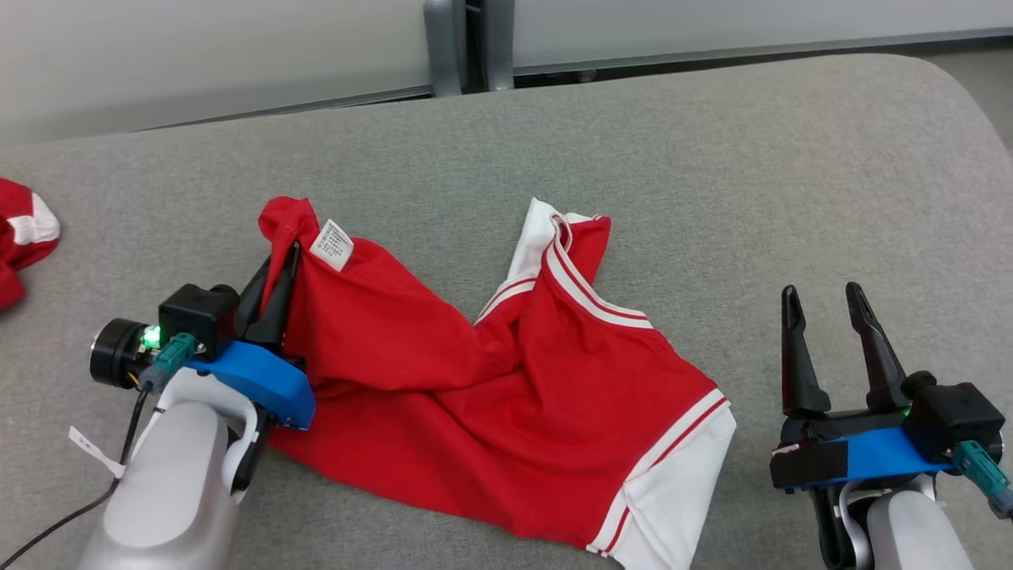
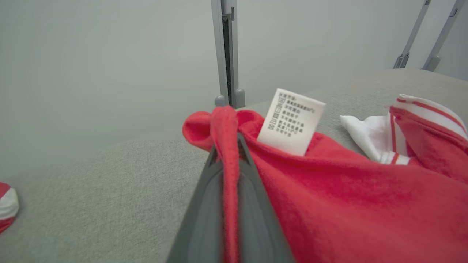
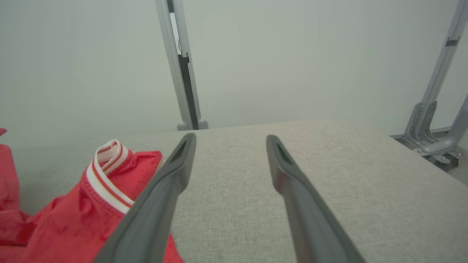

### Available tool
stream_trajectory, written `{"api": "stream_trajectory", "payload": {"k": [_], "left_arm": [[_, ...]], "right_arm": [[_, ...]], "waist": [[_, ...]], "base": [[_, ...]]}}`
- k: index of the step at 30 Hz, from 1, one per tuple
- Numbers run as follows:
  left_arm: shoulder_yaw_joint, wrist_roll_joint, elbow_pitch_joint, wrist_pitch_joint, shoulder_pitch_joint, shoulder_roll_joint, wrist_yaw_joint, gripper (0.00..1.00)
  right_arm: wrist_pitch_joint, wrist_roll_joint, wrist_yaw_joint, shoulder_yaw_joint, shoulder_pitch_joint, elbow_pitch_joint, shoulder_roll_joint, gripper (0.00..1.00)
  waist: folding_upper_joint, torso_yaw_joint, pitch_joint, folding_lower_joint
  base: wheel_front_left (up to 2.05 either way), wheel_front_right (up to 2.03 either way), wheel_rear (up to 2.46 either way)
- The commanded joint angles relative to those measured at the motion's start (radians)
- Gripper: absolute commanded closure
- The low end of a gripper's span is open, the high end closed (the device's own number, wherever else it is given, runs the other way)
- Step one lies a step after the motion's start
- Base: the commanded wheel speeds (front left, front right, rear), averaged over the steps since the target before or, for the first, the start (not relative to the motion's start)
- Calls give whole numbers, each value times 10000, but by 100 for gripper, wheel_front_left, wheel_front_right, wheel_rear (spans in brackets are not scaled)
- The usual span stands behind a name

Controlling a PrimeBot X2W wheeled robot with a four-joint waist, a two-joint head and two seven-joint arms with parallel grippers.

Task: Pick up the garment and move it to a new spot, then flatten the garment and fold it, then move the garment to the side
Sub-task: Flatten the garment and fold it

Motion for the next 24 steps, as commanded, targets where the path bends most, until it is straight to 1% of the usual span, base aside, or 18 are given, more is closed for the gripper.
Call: {"api": "stream_trajectory", "payload": {"k": [1, 5, 6, 7, 8, 13, 18, 24], "left_arm": [[84, 0, 209, 2, -209, 100, -24, 100], [257, -12, 719, 2, -411, 177, -43, 100], [316, -6, 766, 0, -419, 175, -39, 83], [375, 14, 775, 0, -394, 161, -6, 2], [453, 20, 721, 0, -345, 127, 49, 0], [755, 103, 68, 0, 75, -21, 132, 0], [1407, 231, -1441, 0, 1057, -226, 342, 0], [2169, 541, -3364, 2, 2734, -563, 513, 0]], "right_arm": [[-7, 65, -3, -29, -111, -25, 0, 0], [-9, 63, -3, -93, -147, -57, 1, 0], [-9, 56, -3, -118, -143, -65, -1, 0], [-9, 45, -3, -143, -141, -68, -1, 0], [-9, 26, -3, -174, -144, -64, -1, 0], [-8, -40, -3, -192, -144, -43, -1, 0], [-7, -70, -3, -137, 42, 12, 0, 0], [-8, -97, -3, -154, 318, 97, 0, 0]], "waist": [[-1, -298, 257, 0], [-1, -443, 382, 0], [-1, -446, 395, 0], [-1, -437, 398, 0], [-1, -404, 394, 0], [-1, -136, 281, 0], [-1, 277, -70, 0], [-1, 730, -583, 0]], "base": [[0, 0, 0], [0, 0, 0], [0, 0, 0], [0, 0, 0], [0, 0, 0], [0, 0, 0], [0, 0, 0], [0, 0, 0]]}}
